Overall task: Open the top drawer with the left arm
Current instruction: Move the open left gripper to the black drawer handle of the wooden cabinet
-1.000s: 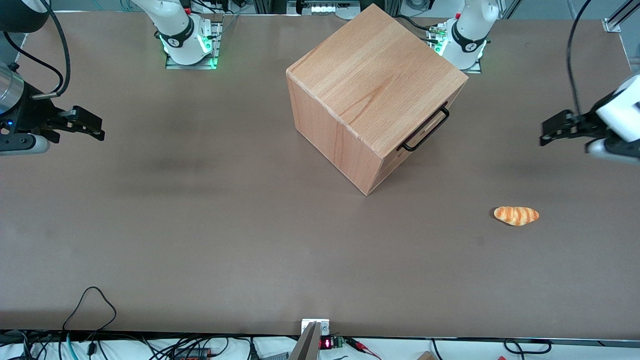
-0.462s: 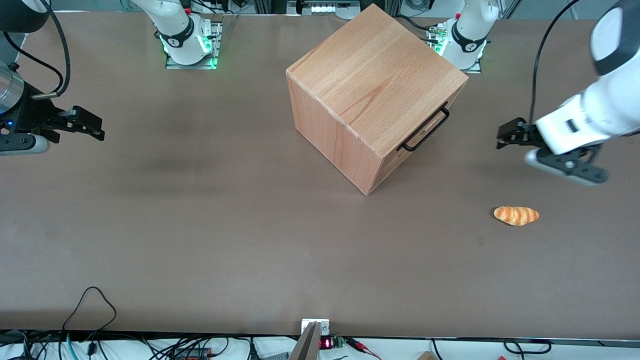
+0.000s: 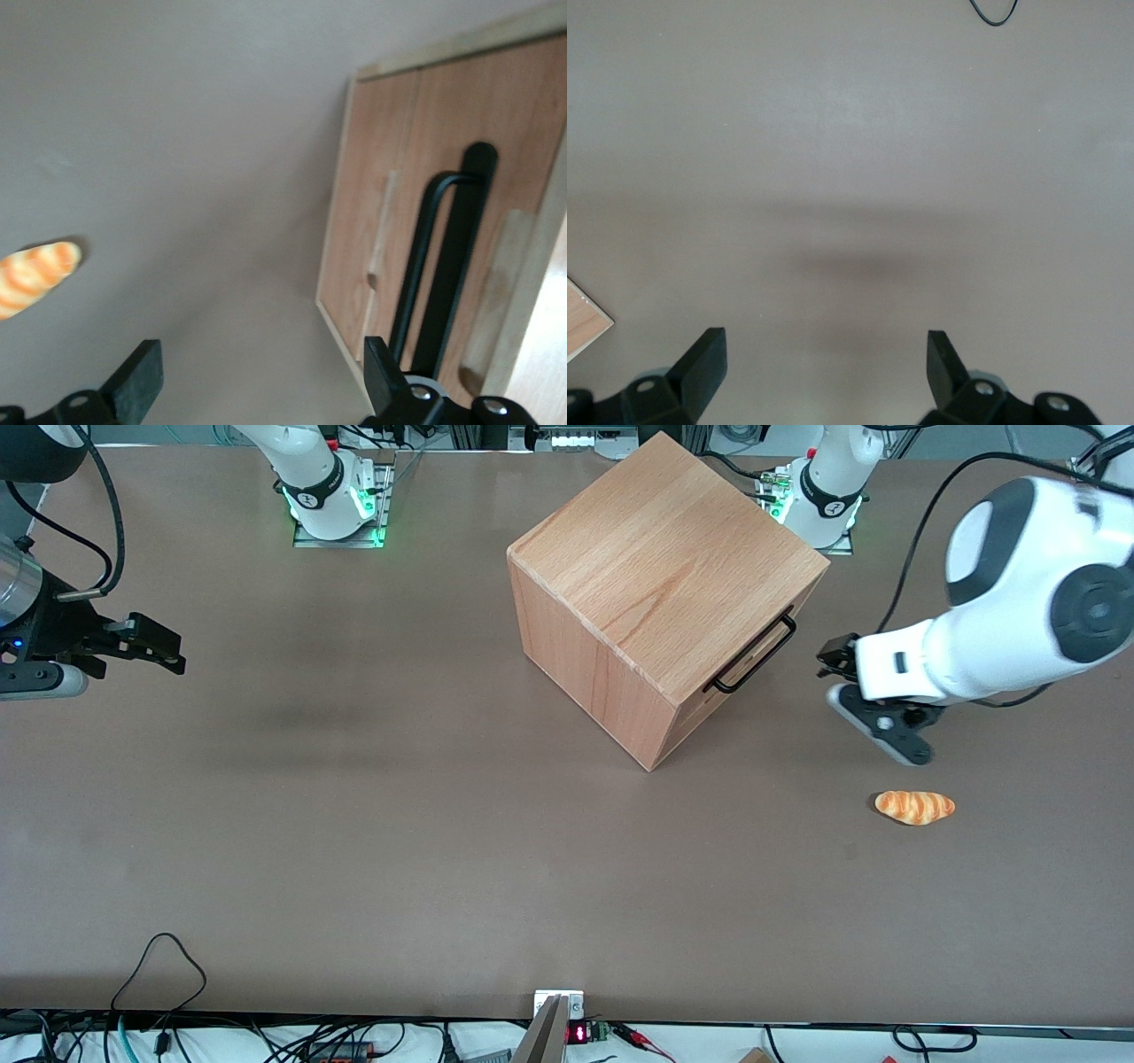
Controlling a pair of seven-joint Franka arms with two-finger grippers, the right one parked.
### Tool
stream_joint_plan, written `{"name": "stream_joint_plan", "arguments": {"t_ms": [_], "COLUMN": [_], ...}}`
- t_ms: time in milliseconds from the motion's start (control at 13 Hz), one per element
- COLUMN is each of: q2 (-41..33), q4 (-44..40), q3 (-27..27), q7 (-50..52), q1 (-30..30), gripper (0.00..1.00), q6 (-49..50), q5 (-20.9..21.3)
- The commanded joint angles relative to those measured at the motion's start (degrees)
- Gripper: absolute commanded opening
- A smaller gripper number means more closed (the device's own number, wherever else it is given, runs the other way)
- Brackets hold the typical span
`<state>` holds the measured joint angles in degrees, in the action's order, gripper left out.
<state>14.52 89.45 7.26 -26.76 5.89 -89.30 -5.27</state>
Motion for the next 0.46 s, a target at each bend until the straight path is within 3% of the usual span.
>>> {"name": "stream_joint_plan", "arguments": {"t_ms": [0,385], "q2": [0.68,3.06], "q4": [1.95,3.09], "q3": [0.56,2.32], "q7": [-2.15,-9.78], "q1": [0.26,0.0], "gripper": [1.0,1.0], "q6": [0.27,0.18], "q5": [-2.99,-5.89]}}
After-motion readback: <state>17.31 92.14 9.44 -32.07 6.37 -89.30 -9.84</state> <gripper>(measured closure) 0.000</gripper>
